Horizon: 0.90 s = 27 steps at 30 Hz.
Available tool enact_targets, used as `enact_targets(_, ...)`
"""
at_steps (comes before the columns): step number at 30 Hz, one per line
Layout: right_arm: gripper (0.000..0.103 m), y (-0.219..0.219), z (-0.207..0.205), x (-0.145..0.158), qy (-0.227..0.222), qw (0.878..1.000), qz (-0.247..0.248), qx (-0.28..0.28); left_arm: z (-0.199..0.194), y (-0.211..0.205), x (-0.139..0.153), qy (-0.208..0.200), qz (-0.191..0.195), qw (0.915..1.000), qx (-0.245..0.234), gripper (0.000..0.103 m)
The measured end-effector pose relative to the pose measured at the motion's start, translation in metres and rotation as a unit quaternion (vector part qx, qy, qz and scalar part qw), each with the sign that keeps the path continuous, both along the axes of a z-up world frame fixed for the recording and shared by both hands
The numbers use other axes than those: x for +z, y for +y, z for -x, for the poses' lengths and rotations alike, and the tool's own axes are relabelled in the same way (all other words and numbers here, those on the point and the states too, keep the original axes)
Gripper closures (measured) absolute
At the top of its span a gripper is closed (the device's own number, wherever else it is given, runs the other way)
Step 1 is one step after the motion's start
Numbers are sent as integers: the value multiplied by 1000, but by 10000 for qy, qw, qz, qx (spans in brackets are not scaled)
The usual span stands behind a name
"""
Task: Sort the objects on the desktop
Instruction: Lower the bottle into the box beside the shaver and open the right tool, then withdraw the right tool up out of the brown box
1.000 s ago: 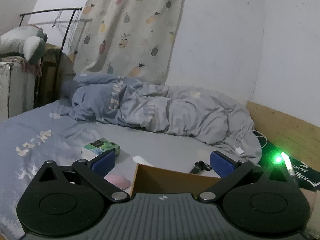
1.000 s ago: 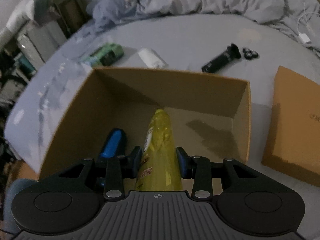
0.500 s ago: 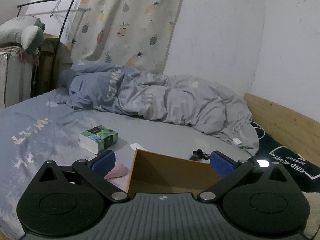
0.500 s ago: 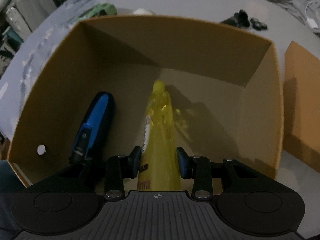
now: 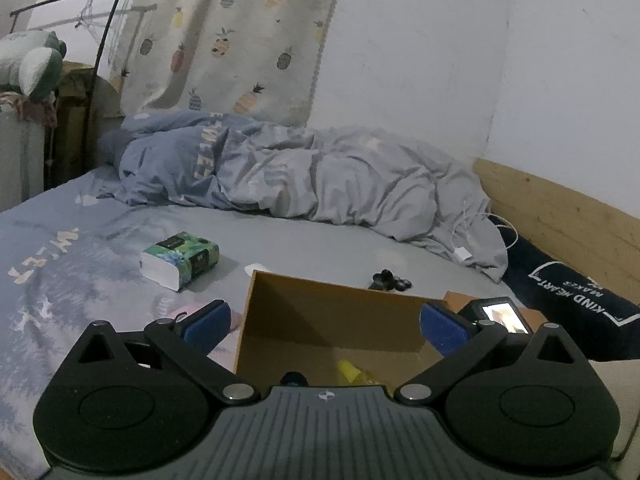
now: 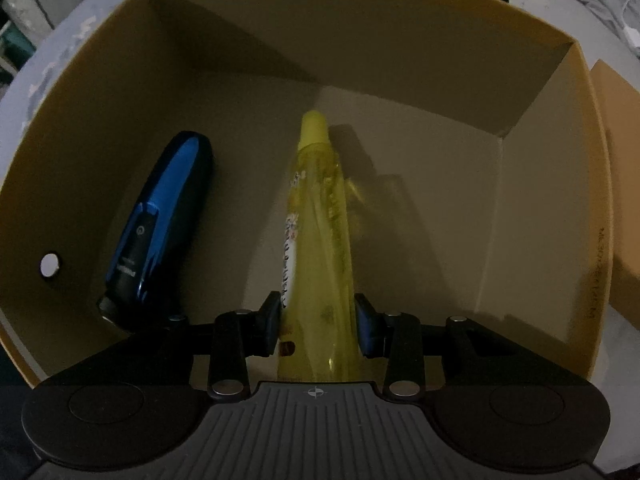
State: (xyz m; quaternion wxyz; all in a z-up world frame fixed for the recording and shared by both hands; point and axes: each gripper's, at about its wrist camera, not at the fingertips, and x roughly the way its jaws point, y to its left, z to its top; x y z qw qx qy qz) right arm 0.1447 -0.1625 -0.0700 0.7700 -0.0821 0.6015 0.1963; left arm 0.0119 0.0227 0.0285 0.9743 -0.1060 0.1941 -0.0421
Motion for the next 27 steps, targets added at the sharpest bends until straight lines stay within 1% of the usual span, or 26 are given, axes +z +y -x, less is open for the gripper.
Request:
enact_targets(8,61,1,5,5,-47,10000,3,19,-1,10,-2,69,215,9997,98,0)
enact_targets(9,59,0,6,7,-77,10000,-32,25,-2,12,-2,78,229,9996,127,0)
enact_targets(10,52,0,6,10,-107,9999,-67,30,-2,13,-3,83,238,9996,154,0)
enact_targets(14,47,-3,9,20,-227,9995,-206,52,0,15,-1,56,190,9996,223,0)
enact_targets(16,36,-4,10,25,-287,9992,-276,63,1,14,0,49,171,9996,231,0)
enact_targets(17,34,-5,10,27,-317,9990,-311,68,1,14,0,47,163,9996,233,0)
enact_targets(19,25,-6,12,32,-376,9985,-380,79,1,13,1,45,142,9996,232,0)
enact_targets(20,23,-7,12,35,-406,9983,-415,85,0,12,1,45,116,9997,222,0)
enact_targets(22,15,-8,13,40,-466,9977,-485,96,1,10,1,43,70,9998,204,0)
enact_targets(24,9,-12,19,51,-580,9963,-624,134,0,8,2,34,19,9998,191,0)
enact_targets(27,6,-19,28,67,-789,9933,-823,167,0,7,2,24,-40,9998,171,0)
